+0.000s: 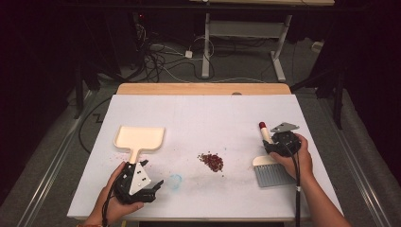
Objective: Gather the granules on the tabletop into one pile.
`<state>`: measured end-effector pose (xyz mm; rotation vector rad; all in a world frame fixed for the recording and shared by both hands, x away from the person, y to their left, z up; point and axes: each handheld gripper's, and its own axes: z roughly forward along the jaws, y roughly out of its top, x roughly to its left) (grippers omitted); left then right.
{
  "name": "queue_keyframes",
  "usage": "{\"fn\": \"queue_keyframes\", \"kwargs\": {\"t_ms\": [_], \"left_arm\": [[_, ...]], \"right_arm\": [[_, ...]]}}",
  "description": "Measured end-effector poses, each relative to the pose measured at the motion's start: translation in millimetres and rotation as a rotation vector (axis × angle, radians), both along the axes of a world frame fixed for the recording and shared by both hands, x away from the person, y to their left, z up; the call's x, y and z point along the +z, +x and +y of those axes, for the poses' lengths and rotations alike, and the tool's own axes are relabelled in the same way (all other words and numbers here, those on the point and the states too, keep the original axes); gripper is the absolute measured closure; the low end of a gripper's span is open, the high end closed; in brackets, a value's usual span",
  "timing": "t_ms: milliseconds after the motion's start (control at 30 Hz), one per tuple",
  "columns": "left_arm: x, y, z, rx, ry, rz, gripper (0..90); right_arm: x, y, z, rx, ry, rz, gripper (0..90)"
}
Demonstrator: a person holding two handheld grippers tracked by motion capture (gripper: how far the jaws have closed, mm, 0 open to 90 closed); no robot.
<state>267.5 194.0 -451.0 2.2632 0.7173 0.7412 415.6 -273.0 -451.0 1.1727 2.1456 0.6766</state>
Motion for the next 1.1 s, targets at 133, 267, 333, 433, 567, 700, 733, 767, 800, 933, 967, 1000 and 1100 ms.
{"fn": "queue_keyframes", "kwargs": {"t_ms": [133,267,333,433,567,700,733,767,800,933,967,1000,1100], "left_arm": [[3.0,0.1,-0.4,0.006,-0.015,-0.019,18.9],[5.0,-0.6,-0.6,0.018,-0.026,-0.04,18.9],[6.2,-2.1,-0.3,0.021,-0.033,-0.052,18.8],[6.5,-4.1,0.4,0.03,-0.044,-0.062,18.1],[6.8,-7.1,1.2,0.034,-0.039,-0.078,17.8],[6.5,-9.8,3.0,0.038,-0.036,-0.082,17.8],[6.0,-10.3,3.3,0.04,-0.034,-0.082,17.8],[5.8,-10.7,3.7,0.041,-0.032,-0.082,17.8],[5.8,-11.0,3.9,0.042,-0.032,-0.083,17.8],[6.3,-9.9,4.5,0.042,-0.033,-0.085,17.8],[6.1,-9.1,4.4,0.043,-0.033,-0.084,17.8],[5.8,-8.2,4.4,0.044,-0.031,-0.082,17.8],[4.6,-6.0,3.4,0.042,-0.029,-0.076,17.8]], "right_arm": [[25.9,-24.0,-1.3,0.116,0.133,-0.121,32.6],[51.6,-58.1,1.8,0.231,0.239,-0.272,28.1],[57.3,-70.8,2.5,0.258,0.253,-0.319,25.0],[58.5,-93.7,3.1,0.278,0.283,-0.348,22.6],[45.9,-117.2,3.7,0.314,0.262,-0.369,20.4],[36.8,-128.7,2.4,0.329,0.256,-0.358,18.8],[36.3,-129.8,2.4,0.329,0.248,-0.361,18.5],[36.6,-129.7,2.7,0.325,0.242,-0.364,18.5],[37.4,-129.3,2.9,0.318,0.243,-0.369,18.5],[38.4,-130.1,3.2,0.317,0.253,-0.372,18.6],[38.0,-130.0,3.2,0.32,0.255,-0.372,18.6],[37.6,-129.6,3.2,0.32,0.251,-0.37,18.5],[36.0,-129.4,3.1,0.321,0.251,-0.361,18.5]]}}
